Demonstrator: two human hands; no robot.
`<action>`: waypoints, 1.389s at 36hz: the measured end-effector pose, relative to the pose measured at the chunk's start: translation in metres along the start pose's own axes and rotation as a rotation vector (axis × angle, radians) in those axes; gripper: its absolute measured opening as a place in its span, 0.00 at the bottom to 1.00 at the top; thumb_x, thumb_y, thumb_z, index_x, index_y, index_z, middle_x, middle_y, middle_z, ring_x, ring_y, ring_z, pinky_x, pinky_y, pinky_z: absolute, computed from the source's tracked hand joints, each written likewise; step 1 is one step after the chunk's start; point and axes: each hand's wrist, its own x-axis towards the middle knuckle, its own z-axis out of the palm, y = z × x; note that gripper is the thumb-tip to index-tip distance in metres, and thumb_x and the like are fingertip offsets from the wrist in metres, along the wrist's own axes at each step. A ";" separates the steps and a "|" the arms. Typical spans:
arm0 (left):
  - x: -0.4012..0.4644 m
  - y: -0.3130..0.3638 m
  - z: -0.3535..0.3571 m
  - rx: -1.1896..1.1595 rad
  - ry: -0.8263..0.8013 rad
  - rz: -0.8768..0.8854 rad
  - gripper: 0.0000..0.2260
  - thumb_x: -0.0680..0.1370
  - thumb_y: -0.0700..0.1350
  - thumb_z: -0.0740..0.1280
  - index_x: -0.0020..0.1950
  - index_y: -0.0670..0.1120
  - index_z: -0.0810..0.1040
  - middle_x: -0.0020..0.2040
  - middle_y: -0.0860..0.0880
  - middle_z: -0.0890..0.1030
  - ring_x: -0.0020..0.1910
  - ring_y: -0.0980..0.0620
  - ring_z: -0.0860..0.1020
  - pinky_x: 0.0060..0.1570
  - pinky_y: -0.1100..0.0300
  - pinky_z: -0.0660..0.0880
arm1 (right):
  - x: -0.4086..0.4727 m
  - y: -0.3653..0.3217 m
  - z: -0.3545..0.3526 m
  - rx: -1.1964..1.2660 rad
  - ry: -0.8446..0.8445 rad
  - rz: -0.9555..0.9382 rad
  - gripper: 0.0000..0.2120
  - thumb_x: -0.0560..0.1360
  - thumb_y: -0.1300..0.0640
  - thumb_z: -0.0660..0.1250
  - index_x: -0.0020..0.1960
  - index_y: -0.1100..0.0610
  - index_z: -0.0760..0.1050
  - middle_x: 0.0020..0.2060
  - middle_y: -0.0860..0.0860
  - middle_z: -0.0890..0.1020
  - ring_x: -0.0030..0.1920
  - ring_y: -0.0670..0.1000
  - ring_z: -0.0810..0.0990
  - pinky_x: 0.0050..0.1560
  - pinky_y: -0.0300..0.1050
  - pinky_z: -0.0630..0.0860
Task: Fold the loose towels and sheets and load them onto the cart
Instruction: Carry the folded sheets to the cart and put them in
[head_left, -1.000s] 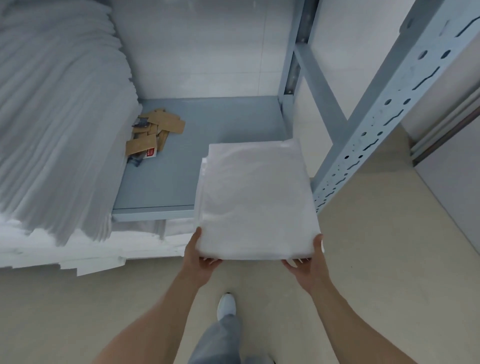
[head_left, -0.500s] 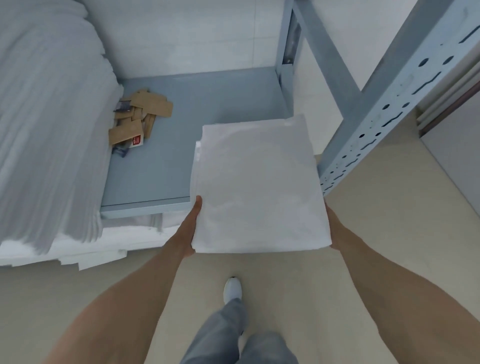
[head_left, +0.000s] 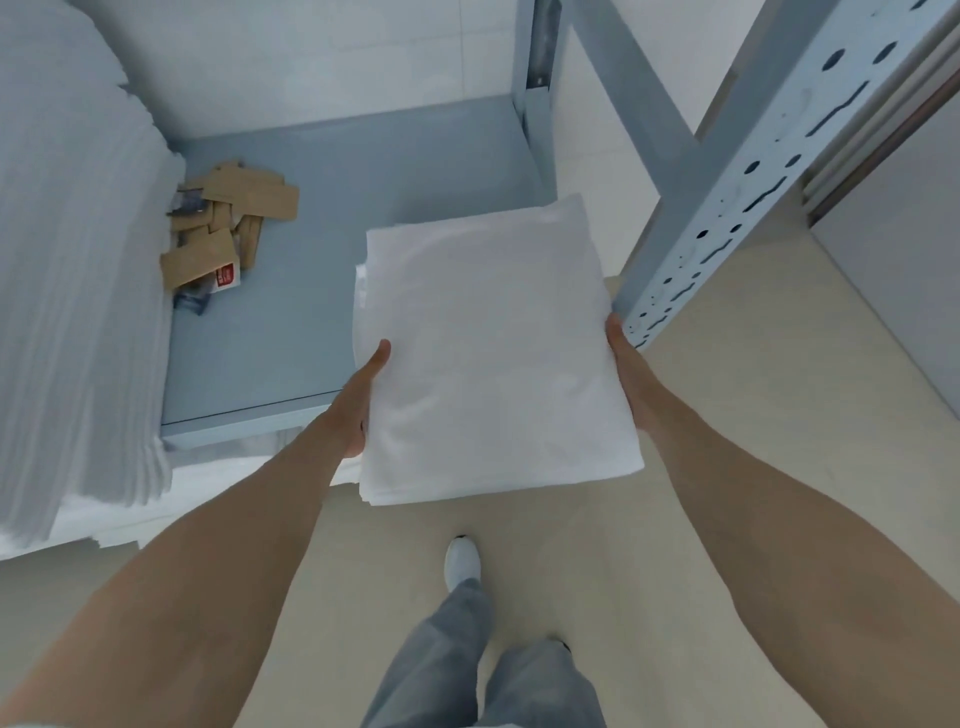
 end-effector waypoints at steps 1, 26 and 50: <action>0.000 0.000 0.001 0.000 0.010 -0.003 0.29 0.71 0.71 0.68 0.64 0.55 0.80 0.59 0.52 0.84 0.60 0.50 0.82 0.65 0.50 0.73 | 0.000 -0.001 -0.001 -0.037 -0.003 0.002 0.40 0.67 0.26 0.63 0.71 0.49 0.71 0.63 0.51 0.80 0.61 0.55 0.81 0.64 0.57 0.76; -0.043 0.013 0.004 0.084 0.130 -0.009 0.23 0.70 0.48 0.79 0.61 0.41 0.80 0.52 0.43 0.86 0.48 0.42 0.85 0.40 0.51 0.83 | -0.036 0.001 0.019 -0.067 0.115 0.143 0.31 0.59 0.36 0.81 0.52 0.54 0.79 0.41 0.52 0.87 0.40 0.55 0.87 0.31 0.49 0.81; -0.269 -0.094 0.094 0.112 0.288 0.350 0.17 0.67 0.50 0.81 0.50 0.51 0.80 0.40 0.54 0.87 0.37 0.53 0.85 0.29 0.63 0.79 | -0.297 0.066 -0.013 0.104 0.270 -0.265 0.25 0.66 0.45 0.79 0.59 0.53 0.80 0.49 0.48 0.86 0.48 0.50 0.85 0.48 0.45 0.80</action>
